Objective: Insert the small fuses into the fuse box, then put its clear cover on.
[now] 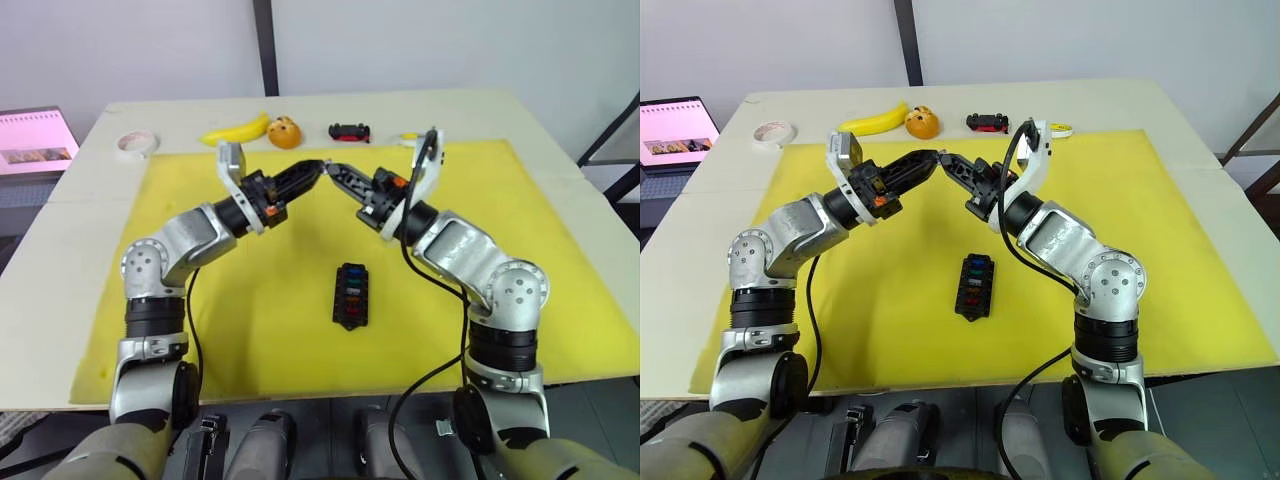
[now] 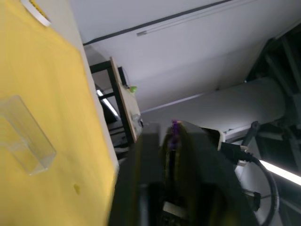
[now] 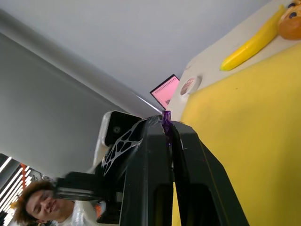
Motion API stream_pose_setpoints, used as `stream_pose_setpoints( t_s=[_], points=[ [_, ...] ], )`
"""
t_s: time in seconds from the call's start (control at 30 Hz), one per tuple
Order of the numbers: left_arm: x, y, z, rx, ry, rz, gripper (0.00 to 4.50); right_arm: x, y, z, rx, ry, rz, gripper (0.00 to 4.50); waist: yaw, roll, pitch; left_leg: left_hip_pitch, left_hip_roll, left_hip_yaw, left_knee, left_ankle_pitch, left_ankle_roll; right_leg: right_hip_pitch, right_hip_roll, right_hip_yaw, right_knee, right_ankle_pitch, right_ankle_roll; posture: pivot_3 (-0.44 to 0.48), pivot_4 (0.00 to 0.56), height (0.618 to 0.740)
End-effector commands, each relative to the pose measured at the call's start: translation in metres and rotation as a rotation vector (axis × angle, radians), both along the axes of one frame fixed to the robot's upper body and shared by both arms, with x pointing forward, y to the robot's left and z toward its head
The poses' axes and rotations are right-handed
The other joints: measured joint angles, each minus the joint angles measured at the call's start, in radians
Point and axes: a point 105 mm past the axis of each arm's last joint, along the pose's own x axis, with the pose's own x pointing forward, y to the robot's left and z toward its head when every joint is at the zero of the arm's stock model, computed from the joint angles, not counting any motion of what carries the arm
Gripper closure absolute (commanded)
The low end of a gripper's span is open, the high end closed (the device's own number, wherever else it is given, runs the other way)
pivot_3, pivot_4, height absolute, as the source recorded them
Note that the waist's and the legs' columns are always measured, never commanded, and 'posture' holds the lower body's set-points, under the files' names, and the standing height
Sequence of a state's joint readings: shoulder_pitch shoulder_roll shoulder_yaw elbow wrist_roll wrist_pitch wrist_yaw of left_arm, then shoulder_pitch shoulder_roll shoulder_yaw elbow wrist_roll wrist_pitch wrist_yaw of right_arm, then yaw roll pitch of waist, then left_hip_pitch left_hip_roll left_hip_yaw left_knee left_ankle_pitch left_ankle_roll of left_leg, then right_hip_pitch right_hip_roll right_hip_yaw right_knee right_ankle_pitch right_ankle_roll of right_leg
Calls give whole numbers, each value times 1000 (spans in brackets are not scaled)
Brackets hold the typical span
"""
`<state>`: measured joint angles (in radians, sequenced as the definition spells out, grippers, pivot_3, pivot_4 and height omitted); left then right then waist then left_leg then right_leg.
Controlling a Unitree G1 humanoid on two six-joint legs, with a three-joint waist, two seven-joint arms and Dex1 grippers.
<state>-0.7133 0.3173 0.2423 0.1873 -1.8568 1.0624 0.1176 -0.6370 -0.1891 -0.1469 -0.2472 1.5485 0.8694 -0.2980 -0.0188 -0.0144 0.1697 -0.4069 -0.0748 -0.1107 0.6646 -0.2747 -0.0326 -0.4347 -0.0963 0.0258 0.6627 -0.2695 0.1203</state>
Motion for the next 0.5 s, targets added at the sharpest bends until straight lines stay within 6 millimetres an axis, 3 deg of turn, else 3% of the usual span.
stream_pose_setpoints(
  t_s=[0.03,0.17,0.27,0.37,0.5],
  points=[
    [-14,9,2,143,-141,-41,1980,-9,-6,23,32,-71,27,4500,-3,0,0,0,0,0,0,0,0,0,0,0,0,0,0,0,150,740],
    [-28,18,-2,393,-332,-99,63,-23,-19,24,-158,-160,90,4500,0,2,1,0,0,0,-2,0,0,0,1,0,-1,0,0,0,150,740],
    [-41,15,-7,558,-547,-187,63,-34,-26,18,-386,-245,165,4500,2,4,2,-1,0,1,-2,0,1,2,1,-1,-6,0,0,0,150,740],
    [-46,15,-13,611,-642,-244,63,-36,-30,15,-479,-279,198,4500,2,4,2,1,1,1,-2,-3,7,5,3,-1,-9,0,0,0,150,740],
    [-54,12,-44,853,-964,-385,63,-43,-37,-8,-831,-418,311,4500,2,5,4,0,2,1,-3,-4,8,5,3,-1,-10,0,0,0,150,740]
  ],
)
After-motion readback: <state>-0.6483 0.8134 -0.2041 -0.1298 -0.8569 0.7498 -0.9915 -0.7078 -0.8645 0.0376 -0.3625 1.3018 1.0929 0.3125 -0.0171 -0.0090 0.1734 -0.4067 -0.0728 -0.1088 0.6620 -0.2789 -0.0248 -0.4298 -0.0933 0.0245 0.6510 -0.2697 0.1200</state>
